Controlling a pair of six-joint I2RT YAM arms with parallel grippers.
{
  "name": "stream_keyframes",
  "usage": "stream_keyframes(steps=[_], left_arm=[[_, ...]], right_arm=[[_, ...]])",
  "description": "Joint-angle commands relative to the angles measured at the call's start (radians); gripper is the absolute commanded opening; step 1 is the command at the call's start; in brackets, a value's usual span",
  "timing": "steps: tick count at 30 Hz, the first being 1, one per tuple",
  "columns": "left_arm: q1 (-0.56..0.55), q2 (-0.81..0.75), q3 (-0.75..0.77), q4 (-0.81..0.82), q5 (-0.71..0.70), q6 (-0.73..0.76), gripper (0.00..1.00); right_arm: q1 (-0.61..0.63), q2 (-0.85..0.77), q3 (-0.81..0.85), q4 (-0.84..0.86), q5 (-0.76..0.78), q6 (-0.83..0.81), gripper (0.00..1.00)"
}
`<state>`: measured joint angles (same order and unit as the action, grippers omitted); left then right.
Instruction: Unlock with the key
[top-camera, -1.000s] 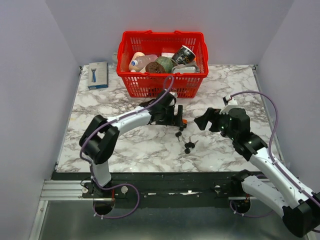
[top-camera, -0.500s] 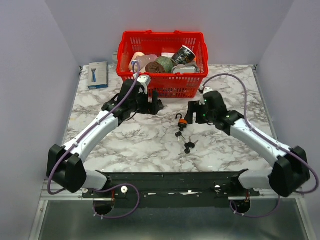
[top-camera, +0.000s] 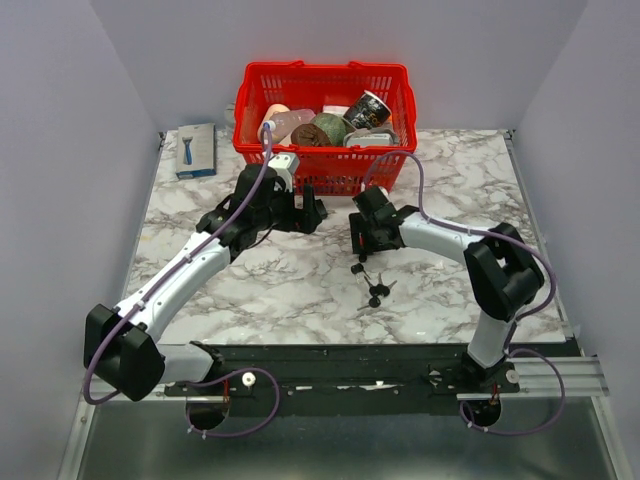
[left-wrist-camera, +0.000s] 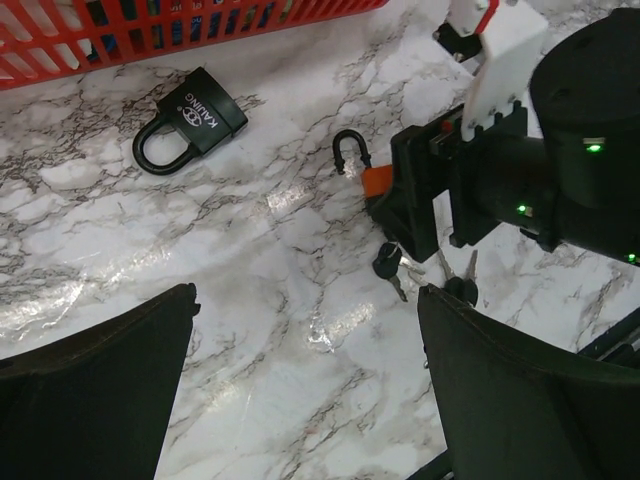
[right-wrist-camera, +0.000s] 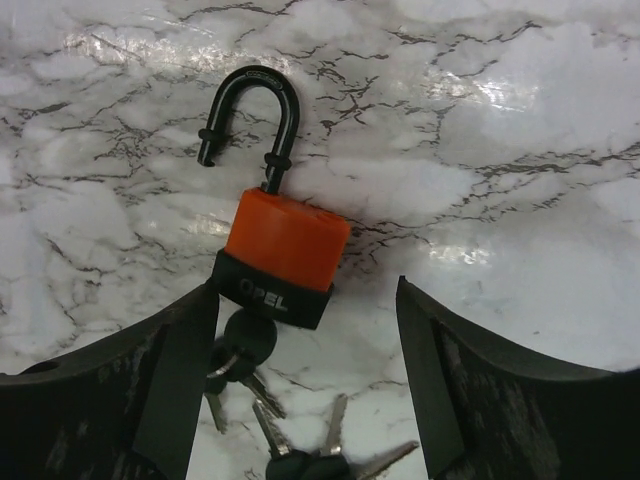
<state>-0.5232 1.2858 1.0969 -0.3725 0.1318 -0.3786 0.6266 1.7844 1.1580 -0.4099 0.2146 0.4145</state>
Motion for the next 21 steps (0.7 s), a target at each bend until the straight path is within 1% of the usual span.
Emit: stream_keyframes(steps=[1,5,9,12,16,17,19,21], left_arm=[[-0.001,-0.039,-0.009,0.023,0.026,-0.009,0.99],[-0.001,-0.034,-0.011,0.027,0.054,-0.019,0.99],[0.0,-0.031,-0.009,0.026,0.057,-0.019,0.99],[0.0,-0.029,-0.009,0.024,0.055,-0.016,0.99],[-0.001,-0.022,-0.009,0.024,0.058,-0.014,0.99],[0.0,-0.019,-0.009,0.024,0.058,-0.014,0.99],[0.0,-0.019,-0.009,0.024,0.06,-0.014,0.99],[0.0,-0.023,-0.009,0.026,0.06,-0.016,0.99]], right_arm=[[0.016,0.067,0.066,-0.03,0.066,0.035,0.78],[0.018,0.098,0.091,-0.038,0.066,0.037,0.77],[0.031,0.125,0.109,-0.067,0.1,0.04,0.74],[0.033,0.139,0.111,-0.09,0.132,0.043,0.68],[0.033,0.127,0.086,-0.084,0.111,0.043,0.6],[0.033,0.122,0.078,-0.067,0.092,0.043,0.55],[0.033,0.115,0.063,-0.053,0.078,0.043,0.5],[0.032,0.115,0.062,-0.052,0.065,0.035,0.43]])
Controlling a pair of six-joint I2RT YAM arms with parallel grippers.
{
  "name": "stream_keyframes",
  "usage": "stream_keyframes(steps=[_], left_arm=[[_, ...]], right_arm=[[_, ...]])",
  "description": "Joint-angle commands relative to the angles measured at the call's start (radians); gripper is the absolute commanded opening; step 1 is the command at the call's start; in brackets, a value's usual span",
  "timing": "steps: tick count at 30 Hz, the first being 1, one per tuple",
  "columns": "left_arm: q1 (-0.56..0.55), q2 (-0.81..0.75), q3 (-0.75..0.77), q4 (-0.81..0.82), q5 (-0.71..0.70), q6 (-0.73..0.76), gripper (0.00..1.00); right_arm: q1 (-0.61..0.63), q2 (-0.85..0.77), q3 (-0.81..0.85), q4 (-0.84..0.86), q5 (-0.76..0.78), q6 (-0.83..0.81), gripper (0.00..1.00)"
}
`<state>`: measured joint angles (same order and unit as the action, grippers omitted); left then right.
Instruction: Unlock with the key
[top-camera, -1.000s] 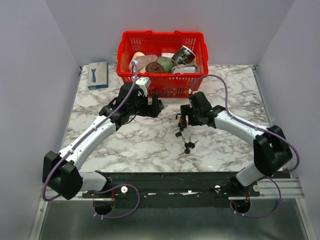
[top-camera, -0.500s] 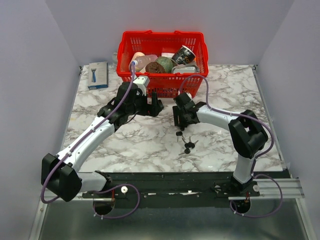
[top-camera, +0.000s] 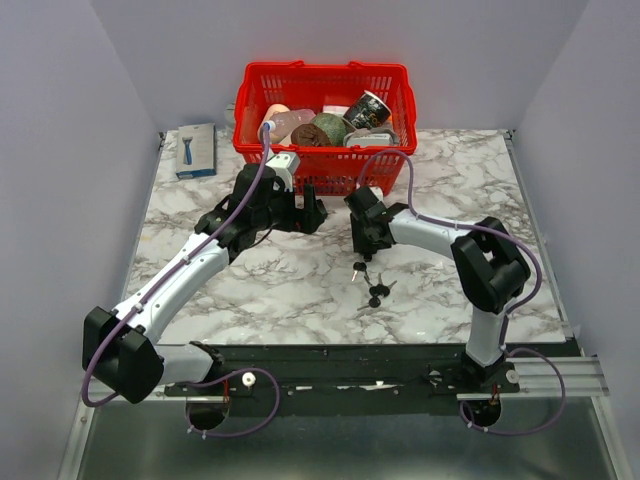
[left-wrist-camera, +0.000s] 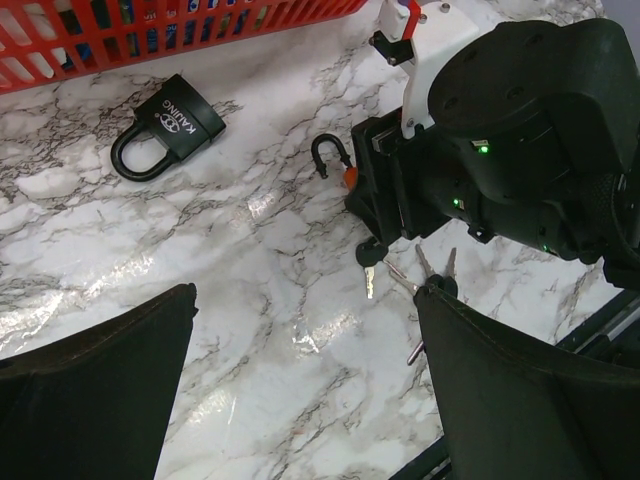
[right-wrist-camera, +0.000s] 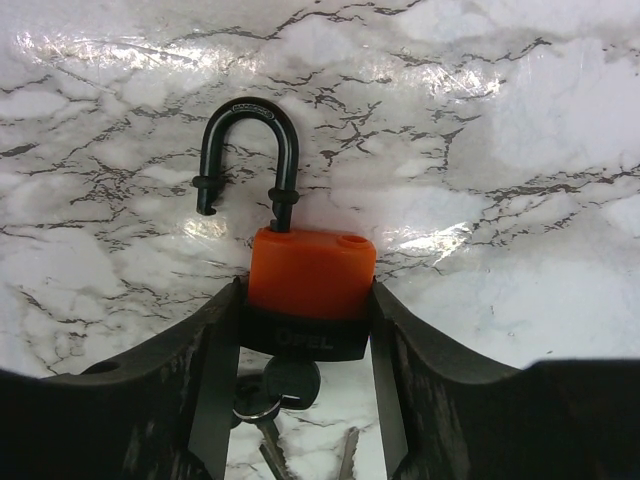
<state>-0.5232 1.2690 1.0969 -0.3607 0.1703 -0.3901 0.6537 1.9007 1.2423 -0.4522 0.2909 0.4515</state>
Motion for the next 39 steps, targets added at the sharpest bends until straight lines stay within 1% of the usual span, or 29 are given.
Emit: stream_keyframes(steps=[1,2,3,5,11,25,30,33,39], left_arm=[[0.0,-0.007,-0.011,0.014,0.02,-0.003,0.99],[0.0,-0.011,-0.011,0.014,0.02,-0.001,0.99],[0.0,-0.014,-0.011,0.016,0.018,-0.003,0.99],[-0.001,-0.019,-0.011,0.016,0.018,-0.003,0.99],[0.0,-0.043,-0.014,0.017,0.017,-0.001,0.99],[0.0,-0.092,-0.026,0.031,0.023,0.005,0.99],[0.002,-0.1,-0.025,0.028,0.015,0.01,0.99],[0.003,-0.105,-0.026,0.031,0.023,0.01,0.99],[0.005,-0.118,-0.031,0.034,0.021,0.011,0.99]], right_arm=[[0.003,-0.002,-0.027,-0.009,-0.015,-0.005,0.41],[0.0,-0.003,-0.03,-0.009,-0.031,-0.01,0.34],[-0.008,-0.006,-0.033,-0.008,-0.042,-0.011,0.31],[-0.017,-0.015,-0.047,-0.003,-0.067,-0.017,0.27],[-0.048,-0.022,-0.061,-0.02,-0.088,-0.054,0.27],[-0.21,0.001,-0.037,-0.108,-0.167,-0.077,0.24],[-0.261,0.053,0.02,-0.161,-0.164,-0.106,0.23],[-0.282,0.081,0.049,-0.164,-0.193,-0.114,0.23],[-0.296,0.092,0.1,-0.2,-0.203,-0.12,0.23]])
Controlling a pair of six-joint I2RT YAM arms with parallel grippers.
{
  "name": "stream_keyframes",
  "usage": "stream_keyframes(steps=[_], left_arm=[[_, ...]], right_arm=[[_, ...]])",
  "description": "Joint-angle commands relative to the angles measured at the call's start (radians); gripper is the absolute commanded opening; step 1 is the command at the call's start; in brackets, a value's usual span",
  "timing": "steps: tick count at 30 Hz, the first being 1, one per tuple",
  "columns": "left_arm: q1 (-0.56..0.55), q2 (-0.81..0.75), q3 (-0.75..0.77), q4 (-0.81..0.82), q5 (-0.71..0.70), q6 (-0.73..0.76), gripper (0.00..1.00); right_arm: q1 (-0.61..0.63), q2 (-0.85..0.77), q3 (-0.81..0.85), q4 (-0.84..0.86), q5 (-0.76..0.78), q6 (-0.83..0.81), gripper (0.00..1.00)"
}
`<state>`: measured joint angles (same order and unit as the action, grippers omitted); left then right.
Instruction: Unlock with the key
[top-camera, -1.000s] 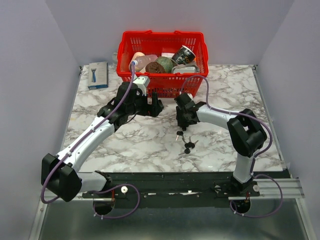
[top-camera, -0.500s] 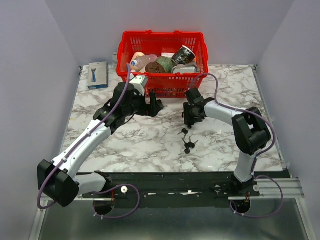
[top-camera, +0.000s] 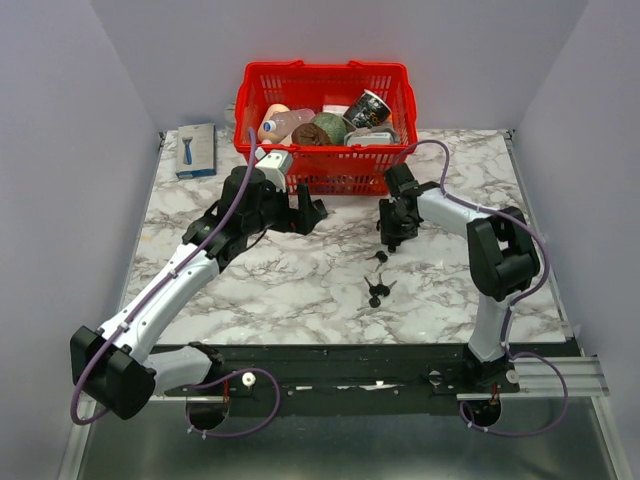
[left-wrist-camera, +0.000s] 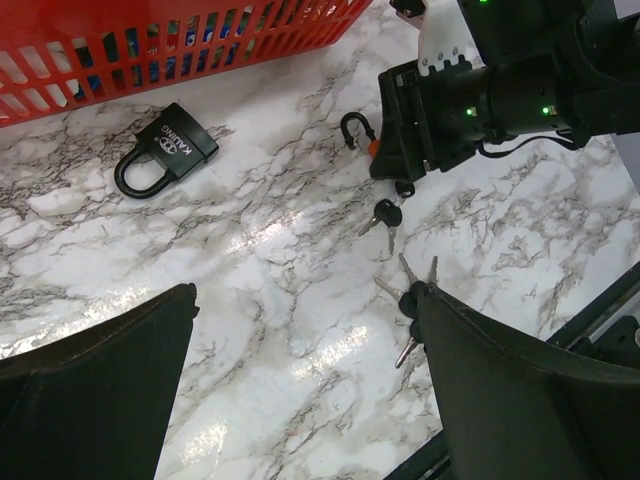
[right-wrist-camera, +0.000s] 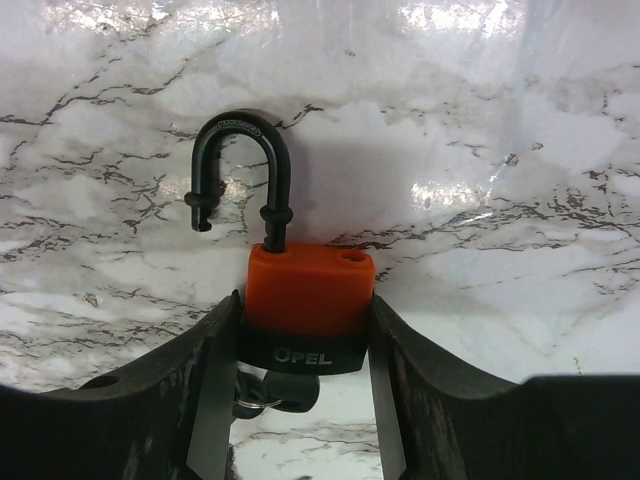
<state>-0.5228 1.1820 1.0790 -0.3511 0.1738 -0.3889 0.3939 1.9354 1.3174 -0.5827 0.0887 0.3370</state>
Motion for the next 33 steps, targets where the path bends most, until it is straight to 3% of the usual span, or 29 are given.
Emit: stream_keyframes(steps=[1,11,33], left_arm=[[0.004,-0.035,-0.016,0.026,0.02,0.013,0.99],[0.007,-0.025,-0.021,0.035,0.035,0.005,0.99],[0.007,-0.005,-0.022,0.031,0.026,0.012,0.99]], right_arm=[[-0.038,0.051,0.031,-0.072,-0.003,-0.009,0.23],[-0.067,0.03,0.075,-0.157,0.097,-0.072,0.22],[-0.303,0.163,0.298,-0.163,0.033,-0.167,0.23]])
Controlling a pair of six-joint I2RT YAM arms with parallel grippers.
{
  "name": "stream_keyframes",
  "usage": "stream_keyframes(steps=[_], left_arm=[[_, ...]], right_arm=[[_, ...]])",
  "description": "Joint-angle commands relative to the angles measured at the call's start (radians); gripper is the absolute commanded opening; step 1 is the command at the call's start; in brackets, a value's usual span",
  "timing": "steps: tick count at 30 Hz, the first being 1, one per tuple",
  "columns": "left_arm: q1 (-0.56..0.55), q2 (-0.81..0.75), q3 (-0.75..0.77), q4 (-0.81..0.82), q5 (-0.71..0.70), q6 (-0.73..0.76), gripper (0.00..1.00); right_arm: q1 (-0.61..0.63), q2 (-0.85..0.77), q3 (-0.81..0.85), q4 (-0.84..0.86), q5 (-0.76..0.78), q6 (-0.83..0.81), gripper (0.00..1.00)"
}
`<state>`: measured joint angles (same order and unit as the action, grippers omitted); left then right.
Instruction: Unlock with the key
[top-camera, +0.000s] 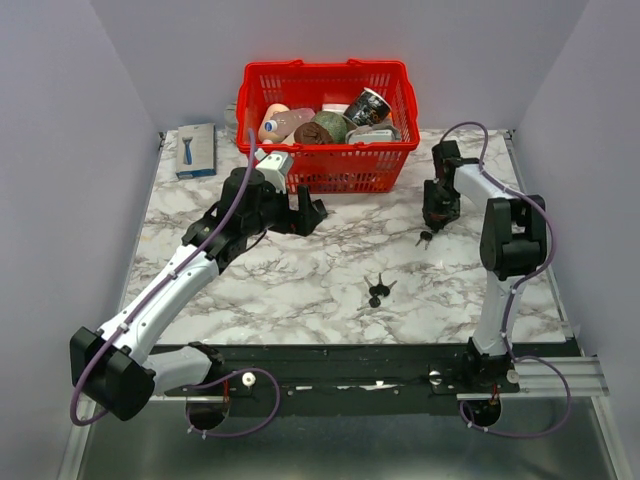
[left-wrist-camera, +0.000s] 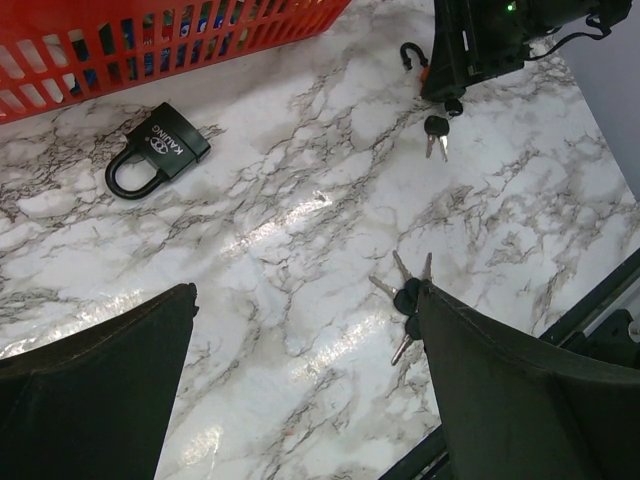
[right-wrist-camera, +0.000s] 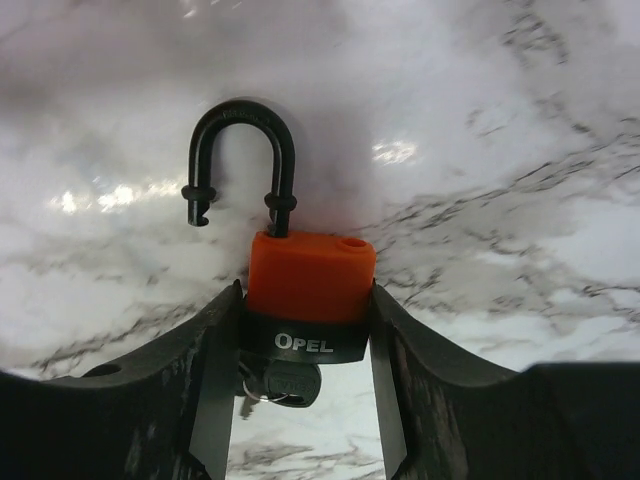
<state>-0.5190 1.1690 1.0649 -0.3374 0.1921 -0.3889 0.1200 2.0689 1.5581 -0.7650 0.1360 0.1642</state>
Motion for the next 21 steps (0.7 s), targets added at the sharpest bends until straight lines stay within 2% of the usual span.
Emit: stream_keyframes(steps=[1,13,19,21], left_arm=[[0.005,0.008,-0.008,0.017,0.009,0.012,0.99],[0.023,-0.042,-0.011,0.028,0.018,0.01,0.99],[0.045,-0.034,-0.008,0.017,0.001,0.025,0.99],[0.047,-0.048,-0.009,0.017,0.0,0.028,0.99]], right_arm=[[-0.033,0.039,0.071,0.018,-0.012,0.003,0.23],[-0.049,0.137,0.23,-0.103,0.019,-0.002,0.32],[-0.051,0.143,0.25,-0.126,0.031,0.021,0.43],[-0.051,0.154,0.272,-0.145,0.042,0.034,0.5]])
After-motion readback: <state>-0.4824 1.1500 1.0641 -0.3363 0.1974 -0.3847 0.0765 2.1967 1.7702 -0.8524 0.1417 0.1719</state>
